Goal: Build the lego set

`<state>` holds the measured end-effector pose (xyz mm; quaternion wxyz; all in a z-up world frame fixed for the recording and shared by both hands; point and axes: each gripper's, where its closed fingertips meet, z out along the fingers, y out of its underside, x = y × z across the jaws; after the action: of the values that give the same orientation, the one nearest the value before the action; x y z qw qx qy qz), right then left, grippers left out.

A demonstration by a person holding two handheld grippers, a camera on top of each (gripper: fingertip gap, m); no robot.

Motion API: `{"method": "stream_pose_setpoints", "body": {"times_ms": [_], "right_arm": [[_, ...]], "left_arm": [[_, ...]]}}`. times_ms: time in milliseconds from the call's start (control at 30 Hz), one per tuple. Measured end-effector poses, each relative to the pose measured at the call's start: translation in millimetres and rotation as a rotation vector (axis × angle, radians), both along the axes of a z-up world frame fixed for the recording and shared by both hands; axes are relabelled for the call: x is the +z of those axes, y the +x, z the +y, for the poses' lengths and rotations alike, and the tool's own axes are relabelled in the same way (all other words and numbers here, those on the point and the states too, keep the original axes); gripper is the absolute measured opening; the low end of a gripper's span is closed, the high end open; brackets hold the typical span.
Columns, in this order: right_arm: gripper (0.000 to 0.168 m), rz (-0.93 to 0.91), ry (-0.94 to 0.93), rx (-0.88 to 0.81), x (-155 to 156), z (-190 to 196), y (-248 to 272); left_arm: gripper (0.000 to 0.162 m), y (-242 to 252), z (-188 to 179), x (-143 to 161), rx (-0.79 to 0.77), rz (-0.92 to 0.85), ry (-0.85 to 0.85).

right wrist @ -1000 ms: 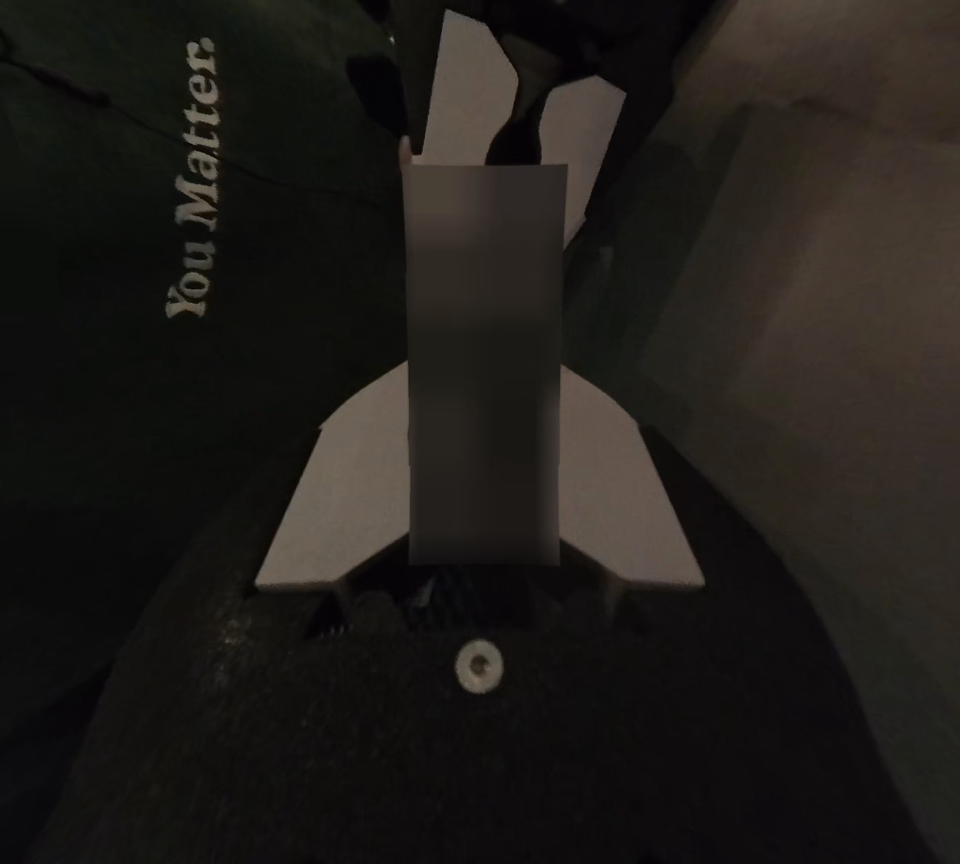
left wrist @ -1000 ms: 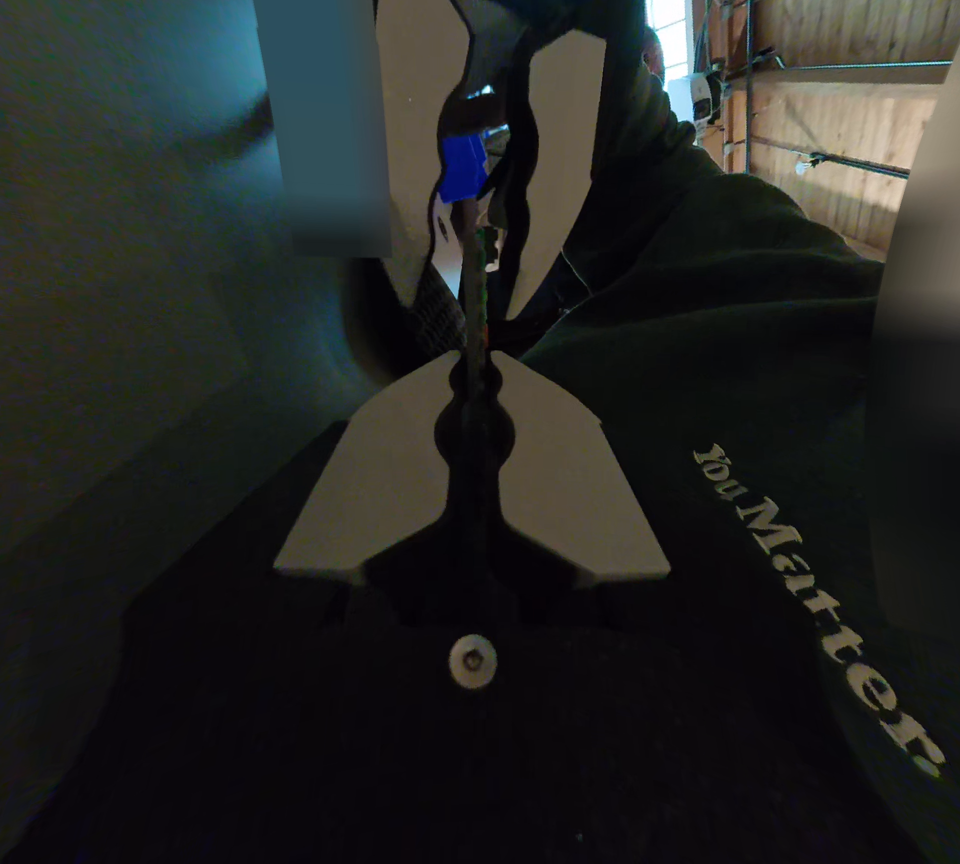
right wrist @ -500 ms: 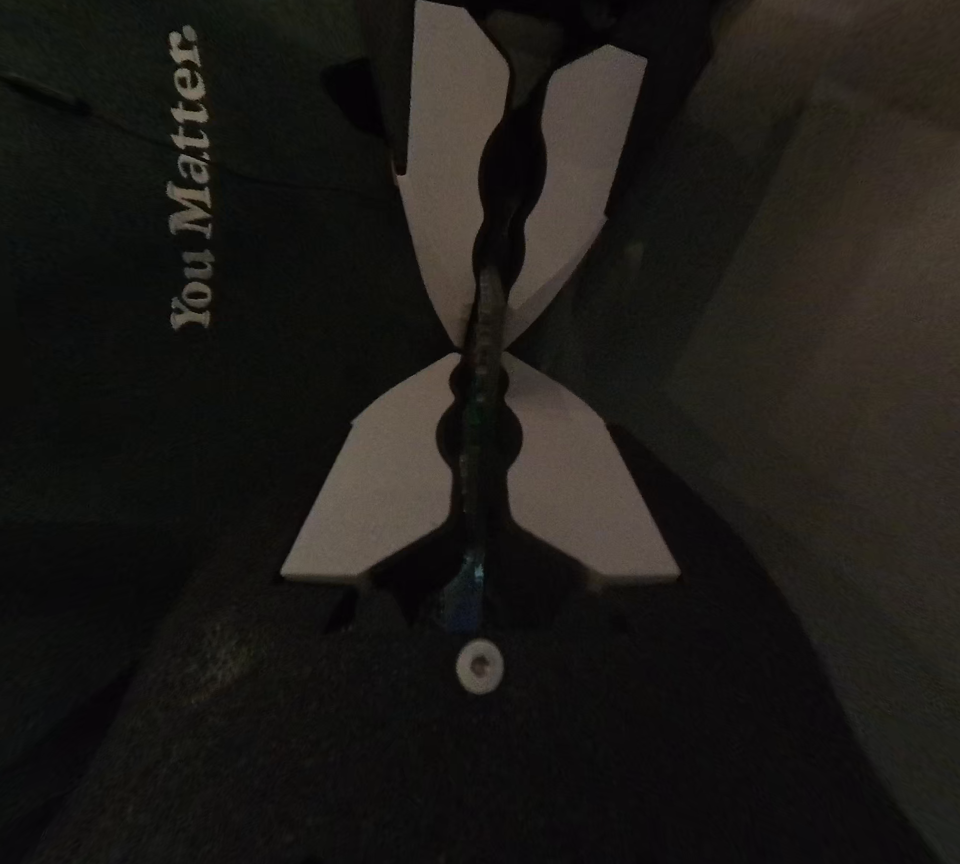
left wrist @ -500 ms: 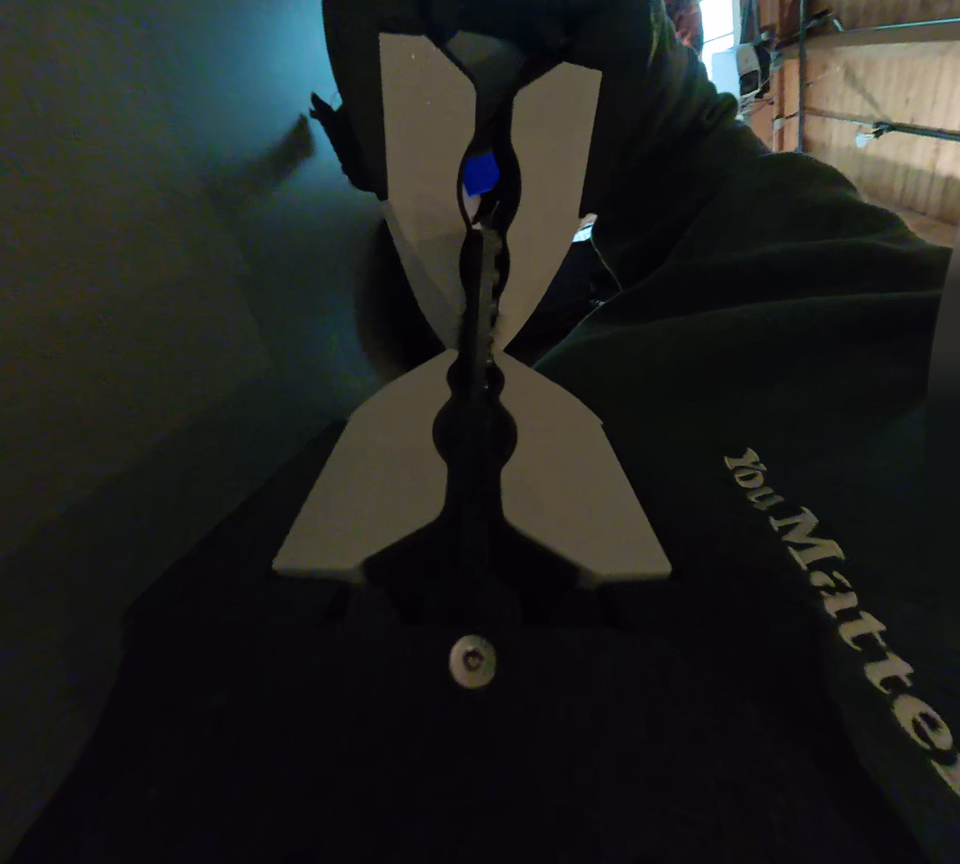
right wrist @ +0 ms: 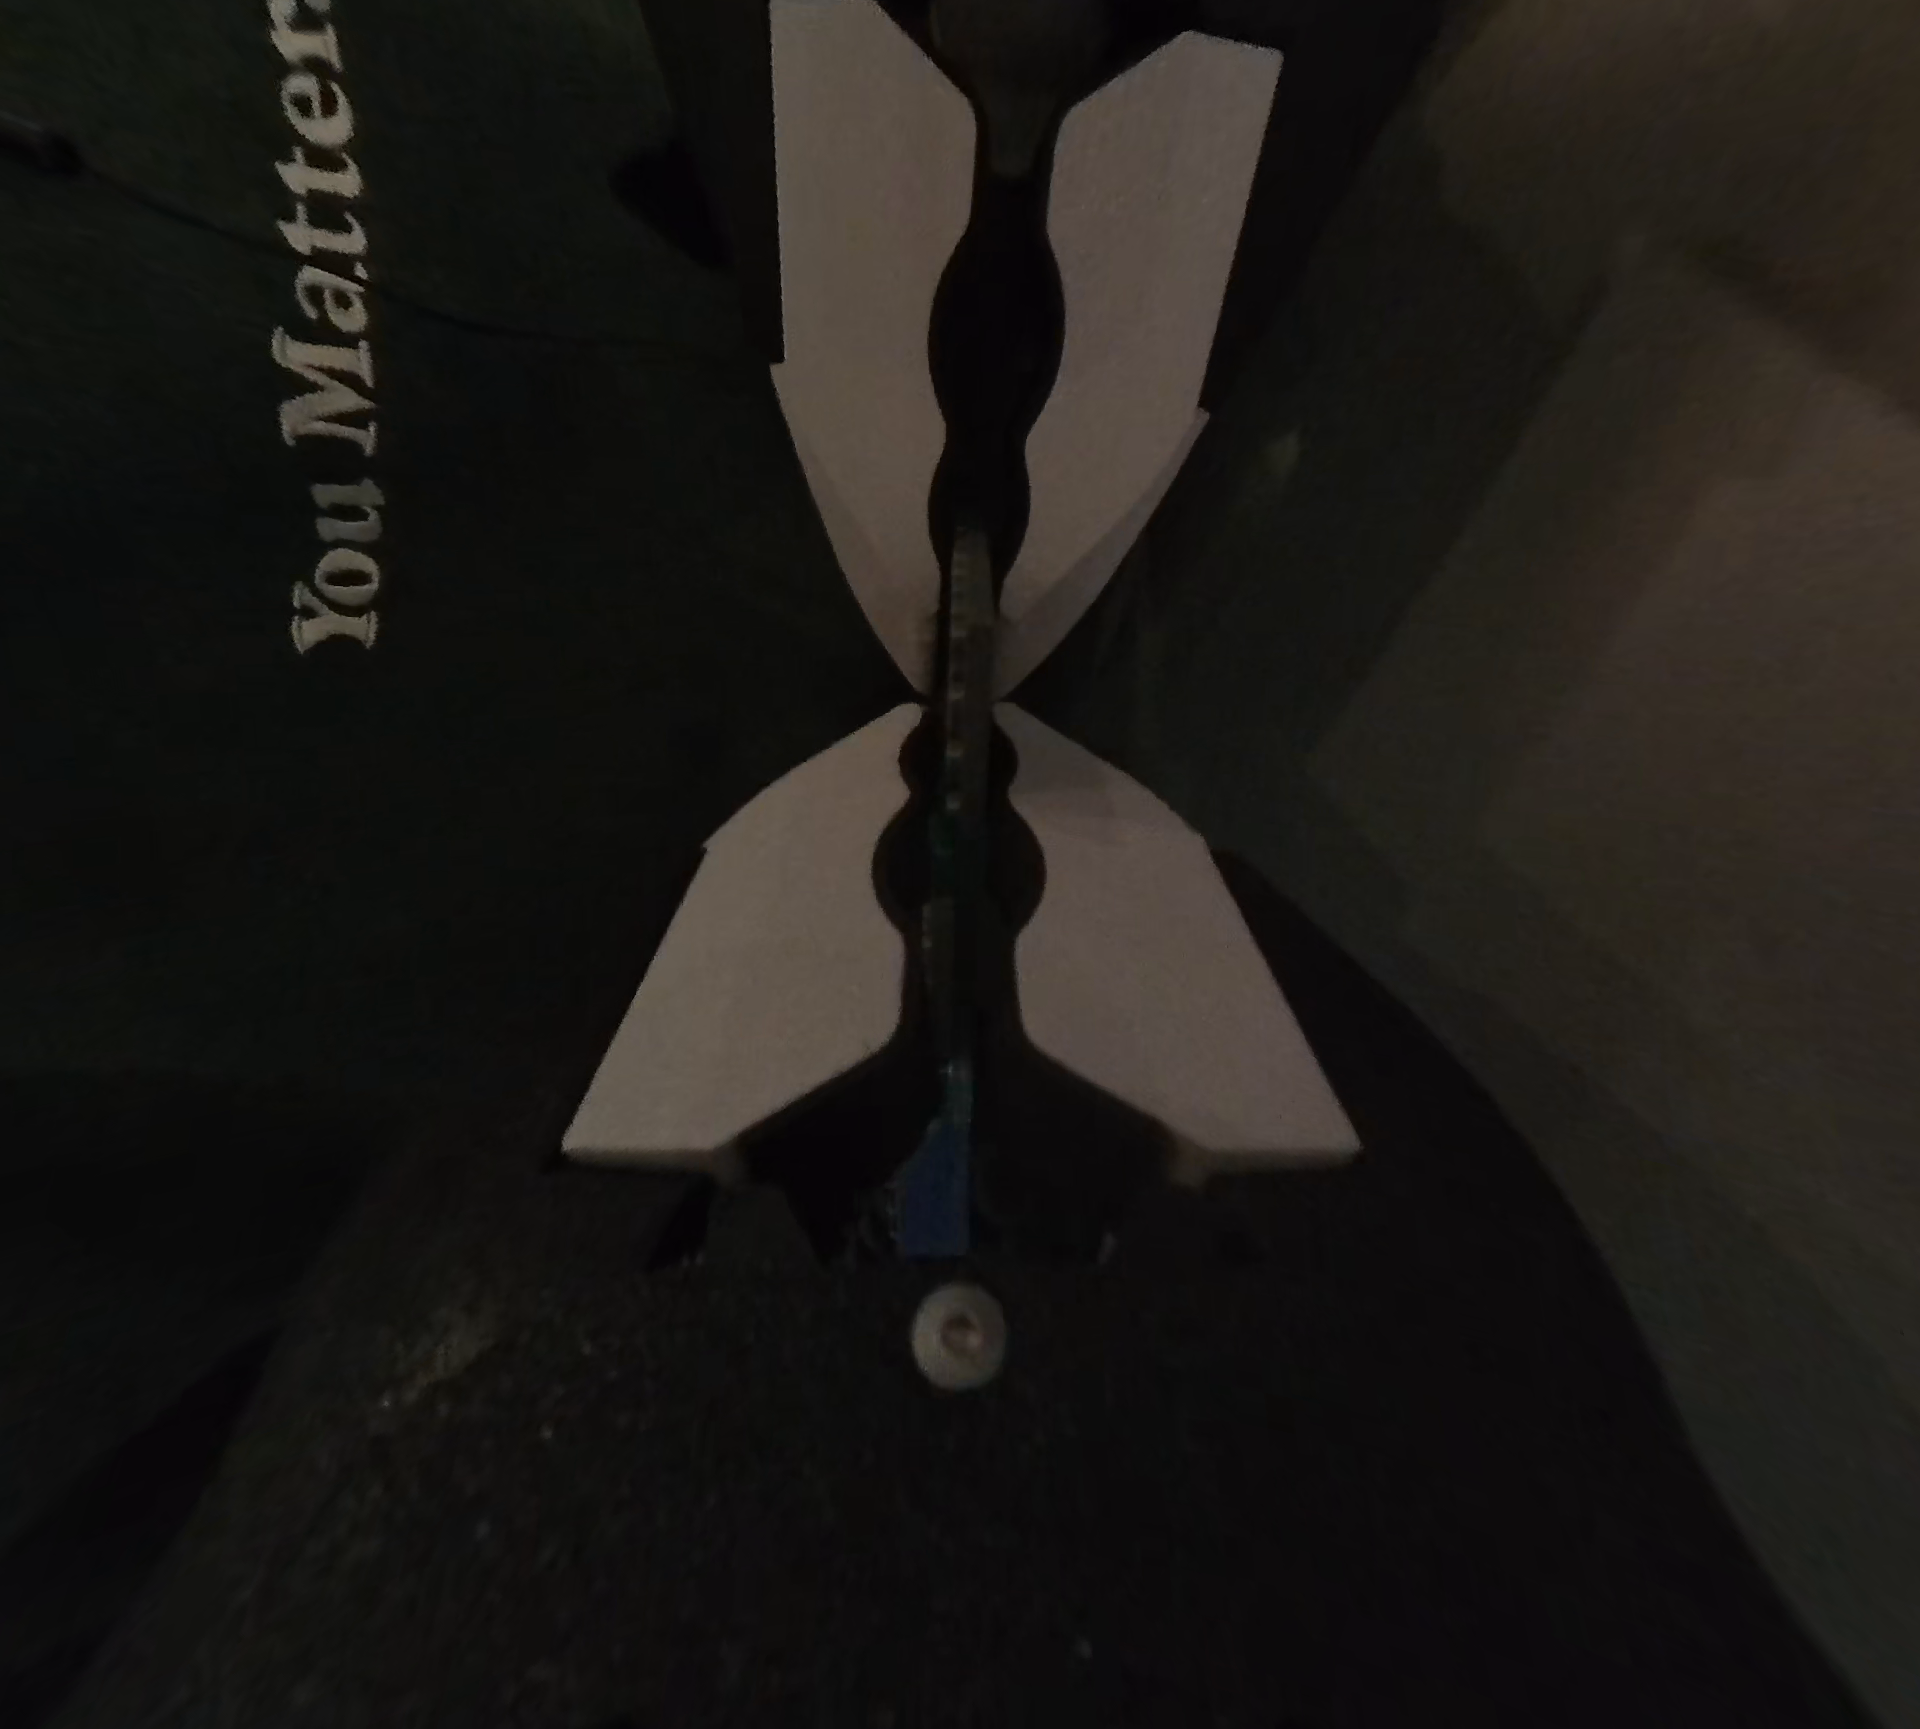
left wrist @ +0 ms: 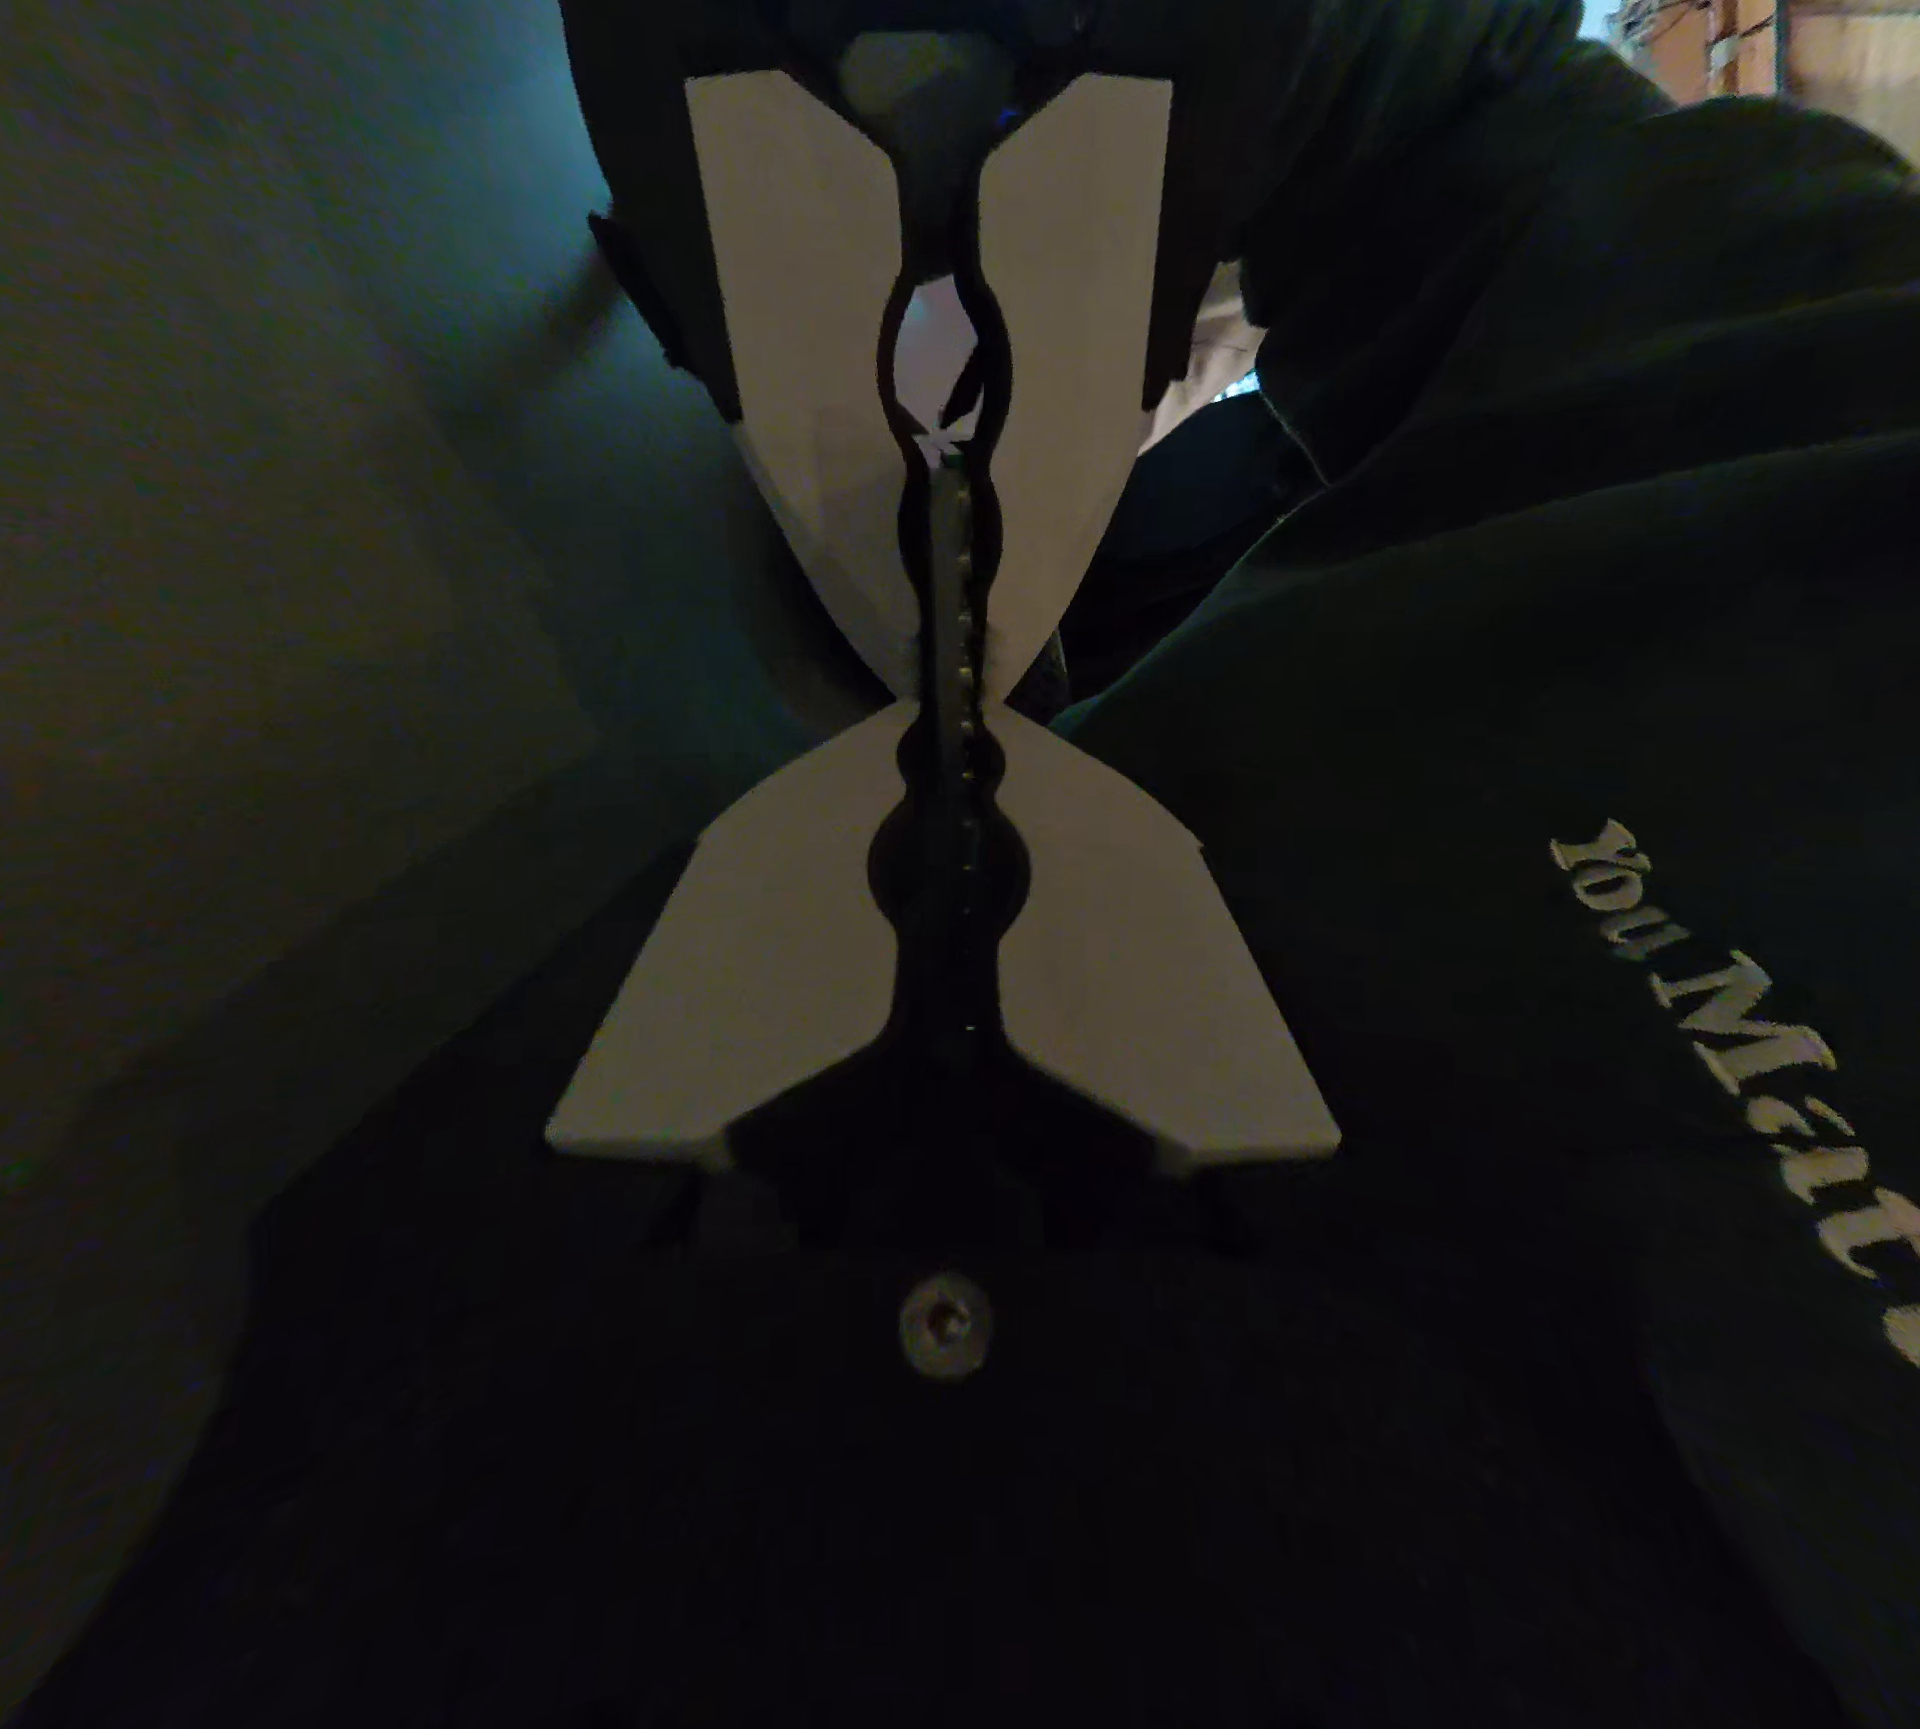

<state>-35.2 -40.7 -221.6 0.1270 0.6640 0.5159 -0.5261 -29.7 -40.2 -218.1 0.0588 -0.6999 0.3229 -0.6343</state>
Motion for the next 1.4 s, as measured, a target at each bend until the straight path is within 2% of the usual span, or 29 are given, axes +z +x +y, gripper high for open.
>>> {"method": "stream_pose_setpoints", "body": {"times_ms": [133,200,333,500,667,833,933,1067,1267,1400], "right_arm": [[0.009,0.054,0.017,-0.058,7.5,11.4,-2.9],[0.024,0.091,0.040,-0.088,14.9,20.2,-1.6],[0.037,0.164,0.079,-0.227,33.9,45.0,8.0],[0.038,0.248,0.214,-0.501,52.3,77.2,33.9],[0.037,0.296,0.282,-0.782,52.2,81.5,65.4],[0.037,0.349,0.175,-0.971,39.7,64.9,80.4],[0.033,0.396,0.094,-1.026,37.2,55.0,76.1],[0.013,0.376,0.063,-1.078,31.0,56.4,72.4],[0.008,0.358,-0.092,-1.064,26.9,65.3,69.9],[0.008,0.333,-0.158,-1.065,21.7,76.9,76.4]], "left_arm": [[0.005,-1.4,9.9,5.8,0.026,-0.021,0.005],[0.005,-1.3,10.9,7.2,0.025,-0.024,0.013],[0.005,-2.7,15.9,8.8,0.048,-0.043,-0.022],[0.005,-7.0,29.9,15.3,0.118,-0.100,-0.109],[0.005,-11.1,46.9,23.3,0.193,-0.166,-0.176],[0.005,-11.8,59.2,30.4,0.236,-0.224,-0.212],[0.005,-10.2,65.0,31.4,0.255,-0.238,-0.209],[0.005,-8.6,71.4,29.2,0.274,-0.244,-0.212],[0.006,-11.2,81.5,22.5,0.299,-0.200,-0.176],[0.022,-22.2,95.9,17.5,0.325,-0.134,-0.066]]}}
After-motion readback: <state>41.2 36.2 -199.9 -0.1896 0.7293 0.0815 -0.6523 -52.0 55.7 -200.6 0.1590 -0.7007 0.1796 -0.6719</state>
